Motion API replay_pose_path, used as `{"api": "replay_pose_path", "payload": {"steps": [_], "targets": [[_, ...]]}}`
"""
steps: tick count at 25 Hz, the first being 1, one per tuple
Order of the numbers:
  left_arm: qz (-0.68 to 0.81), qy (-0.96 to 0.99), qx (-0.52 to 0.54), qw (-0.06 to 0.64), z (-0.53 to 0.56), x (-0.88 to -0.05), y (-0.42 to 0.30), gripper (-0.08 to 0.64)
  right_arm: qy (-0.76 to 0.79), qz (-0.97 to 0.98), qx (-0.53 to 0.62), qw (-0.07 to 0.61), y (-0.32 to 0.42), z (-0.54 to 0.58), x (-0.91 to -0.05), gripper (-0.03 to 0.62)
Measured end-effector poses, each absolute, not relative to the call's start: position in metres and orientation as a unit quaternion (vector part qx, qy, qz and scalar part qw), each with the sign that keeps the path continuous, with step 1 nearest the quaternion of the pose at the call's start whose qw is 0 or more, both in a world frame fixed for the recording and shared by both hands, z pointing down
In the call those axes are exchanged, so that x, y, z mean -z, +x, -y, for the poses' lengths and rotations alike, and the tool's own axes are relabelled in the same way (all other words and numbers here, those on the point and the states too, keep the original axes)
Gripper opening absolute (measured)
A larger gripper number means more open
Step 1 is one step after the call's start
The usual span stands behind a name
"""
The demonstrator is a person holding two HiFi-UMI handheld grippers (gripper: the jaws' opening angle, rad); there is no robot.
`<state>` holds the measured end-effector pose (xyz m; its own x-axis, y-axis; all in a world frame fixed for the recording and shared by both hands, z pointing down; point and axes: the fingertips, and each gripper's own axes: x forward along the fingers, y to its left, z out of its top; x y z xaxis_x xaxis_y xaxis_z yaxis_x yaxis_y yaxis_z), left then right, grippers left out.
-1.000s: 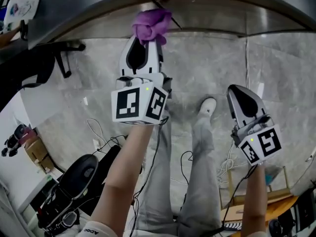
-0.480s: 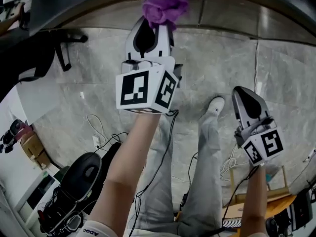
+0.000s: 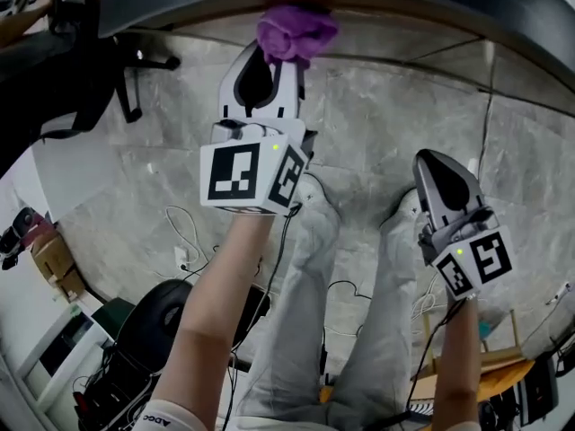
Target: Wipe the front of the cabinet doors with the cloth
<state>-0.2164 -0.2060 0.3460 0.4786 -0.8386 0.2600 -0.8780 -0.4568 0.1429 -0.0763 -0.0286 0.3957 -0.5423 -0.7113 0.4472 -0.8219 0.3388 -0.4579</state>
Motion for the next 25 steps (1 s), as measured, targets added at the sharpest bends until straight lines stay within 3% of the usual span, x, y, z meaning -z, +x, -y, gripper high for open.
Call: {"api": "replay_pose_path", "payload": {"steps": [8,14,20,25], "targets": [[0.575,0.804,-0.066,0.138,0.236,-0.351,-0.324,0.077,0.438,0.831,-0.327,0.103,-0.141,0.057,-0.4,0.029],[0.604,0.784,-0.076,0.125,0.246,-0.355,-0.362,0.077,0.419,0.839,-0.331,0.103,-0.168,0.058,-0.406,0.029],[0.634,0.76,-0.066,0.124,0.228,-0.349,-0.358,0.077,0.41,0.844,-0.331,0.102,-0.148,0.039,-0.404,0.029],[0.626,0.766,-0.058,0.131,0.195,-0.349,-0.299,0.077,0.417,0.84,-0.328,0.111,-0.093,0.016,-0.406,0.029]]}}
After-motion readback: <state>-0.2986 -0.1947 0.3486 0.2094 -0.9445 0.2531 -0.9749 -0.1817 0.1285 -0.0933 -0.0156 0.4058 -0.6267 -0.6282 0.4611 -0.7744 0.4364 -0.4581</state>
